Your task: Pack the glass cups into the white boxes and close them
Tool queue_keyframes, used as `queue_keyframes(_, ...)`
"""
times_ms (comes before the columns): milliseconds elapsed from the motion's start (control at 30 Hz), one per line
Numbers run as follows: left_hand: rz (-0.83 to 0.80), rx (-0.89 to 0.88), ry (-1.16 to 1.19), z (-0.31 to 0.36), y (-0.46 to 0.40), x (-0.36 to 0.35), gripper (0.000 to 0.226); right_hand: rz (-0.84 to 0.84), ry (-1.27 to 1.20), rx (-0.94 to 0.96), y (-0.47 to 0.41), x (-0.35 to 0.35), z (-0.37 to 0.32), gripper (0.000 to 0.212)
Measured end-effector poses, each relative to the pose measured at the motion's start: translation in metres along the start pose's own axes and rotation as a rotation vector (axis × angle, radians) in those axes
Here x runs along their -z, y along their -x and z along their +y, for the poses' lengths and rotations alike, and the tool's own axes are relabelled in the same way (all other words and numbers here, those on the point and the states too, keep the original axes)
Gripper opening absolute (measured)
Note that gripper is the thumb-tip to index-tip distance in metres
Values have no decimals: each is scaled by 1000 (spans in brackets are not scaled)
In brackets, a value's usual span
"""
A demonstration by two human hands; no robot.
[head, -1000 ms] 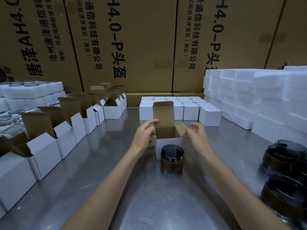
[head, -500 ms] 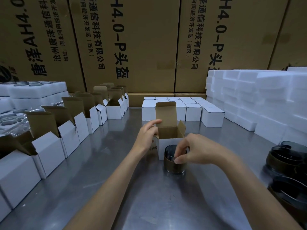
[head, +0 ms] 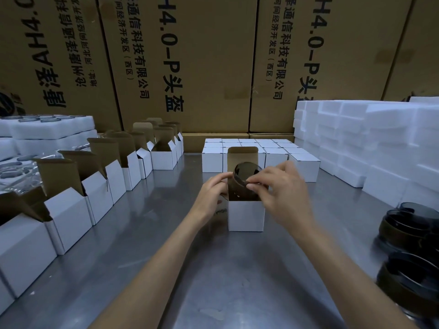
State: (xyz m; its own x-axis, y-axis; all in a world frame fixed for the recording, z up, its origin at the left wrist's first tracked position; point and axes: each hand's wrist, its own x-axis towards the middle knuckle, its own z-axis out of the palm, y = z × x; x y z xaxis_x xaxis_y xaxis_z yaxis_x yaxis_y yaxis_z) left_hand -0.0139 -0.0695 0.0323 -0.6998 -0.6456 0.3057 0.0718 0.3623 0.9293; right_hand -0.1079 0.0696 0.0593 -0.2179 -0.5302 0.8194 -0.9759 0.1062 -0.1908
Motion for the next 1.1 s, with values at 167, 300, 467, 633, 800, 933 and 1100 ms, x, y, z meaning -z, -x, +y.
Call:
queue_keyframes(167, -28, 6, -10, 2, 1, -1, 42, -136, 118, 57, 9, -10, 9, 9)
queue_keyframes(300, -39, 11, -8, 2, 1, -1, 49, -229, 143, 0, 8, -11, 13, 12)
queue_keyframes(467, -47, 1, -13, 2, 2, -1, 48, -313, 151, -6, 6, -12, 18, 16)
queue_keyframes(633, -56, 3, -13, 1, 1, 1, 48, -103, -140, -209, 7, -15, 20, 22)
queue_keyframes(800, -54, 17, 118, 3, 3, 1, 44, -41, -787, -680, 10, -14, 22, 31)
queue_keyframes(933, 113, 66, 319, 3, -2, 5, 31, -124, -968, -858, 18, -25, 26, 36)
queue_keyframes(1100, 15, 68, 162, -6, -2, -3, 42, -193, -1010, -811, 20, -37, 27, 46)
